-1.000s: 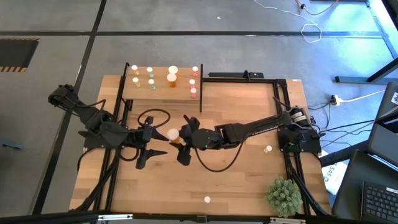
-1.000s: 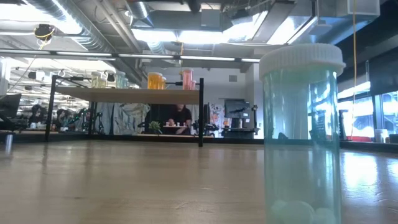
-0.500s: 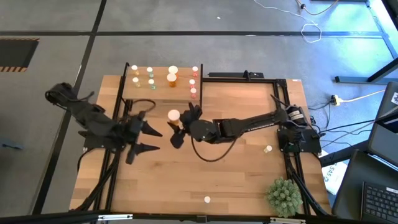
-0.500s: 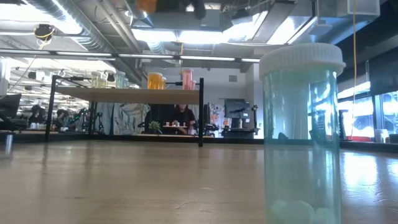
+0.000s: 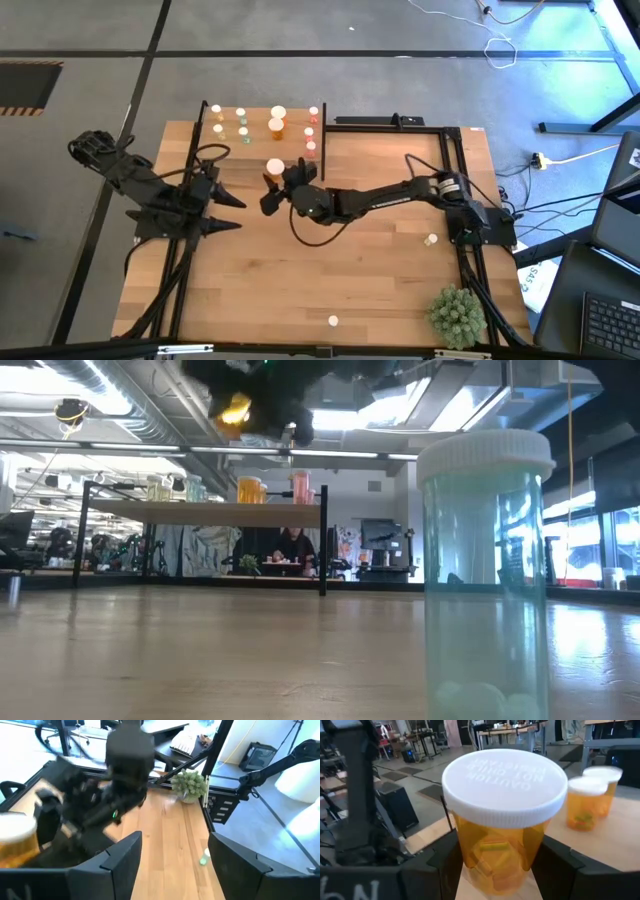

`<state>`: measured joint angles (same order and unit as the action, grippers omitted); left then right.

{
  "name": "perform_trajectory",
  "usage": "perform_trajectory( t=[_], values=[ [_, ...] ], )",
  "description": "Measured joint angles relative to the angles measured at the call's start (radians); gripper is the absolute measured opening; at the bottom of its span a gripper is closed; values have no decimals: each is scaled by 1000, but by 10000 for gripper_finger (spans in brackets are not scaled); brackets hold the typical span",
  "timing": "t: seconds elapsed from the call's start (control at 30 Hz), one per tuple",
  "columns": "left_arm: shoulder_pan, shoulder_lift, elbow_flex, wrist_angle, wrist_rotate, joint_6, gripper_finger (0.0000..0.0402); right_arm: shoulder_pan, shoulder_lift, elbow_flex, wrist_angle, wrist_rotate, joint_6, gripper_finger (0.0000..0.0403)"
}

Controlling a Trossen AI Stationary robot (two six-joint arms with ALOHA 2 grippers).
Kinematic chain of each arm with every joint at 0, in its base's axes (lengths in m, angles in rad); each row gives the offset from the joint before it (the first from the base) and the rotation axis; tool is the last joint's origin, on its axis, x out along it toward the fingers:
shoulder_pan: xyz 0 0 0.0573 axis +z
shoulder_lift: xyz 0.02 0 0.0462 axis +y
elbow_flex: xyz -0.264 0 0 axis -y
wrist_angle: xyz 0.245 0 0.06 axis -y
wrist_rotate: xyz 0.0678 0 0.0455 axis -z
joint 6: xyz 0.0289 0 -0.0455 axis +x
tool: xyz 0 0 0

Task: Pick and place medicine bottles onto shelf by color
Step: Put the orange pill bottle on the shelf aligned with the orange pill bottle on the shelf

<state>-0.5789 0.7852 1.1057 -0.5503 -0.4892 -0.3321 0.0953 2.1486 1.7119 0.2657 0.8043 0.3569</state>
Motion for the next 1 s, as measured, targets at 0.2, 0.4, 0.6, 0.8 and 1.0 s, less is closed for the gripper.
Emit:
perform_trajectory(
  t=[0.2, 0.4, 0.6, 0.8, 1.0],
  values=[
    [0, -8, 0, -16, 0, 2, 224, -43, 68, 0, 25, -27, -1, 204],
    [0, -8, 0, -54, 0, 2, 224, -80, 106, -2, 24, -64, -21, 204],
    [1, -8, 0, -71, -1, 2, 224, -117, 107, -2, 24, -38, -26, 204],
    [19, -8, 0, -71, -107, 2, 224, -154, 107, -2, 23, -69, -50, 204],
    [56, -8, 0, -71, -137, 1, 224, -196, 107, -2, 22, -95, -46, 204]
  ],
)
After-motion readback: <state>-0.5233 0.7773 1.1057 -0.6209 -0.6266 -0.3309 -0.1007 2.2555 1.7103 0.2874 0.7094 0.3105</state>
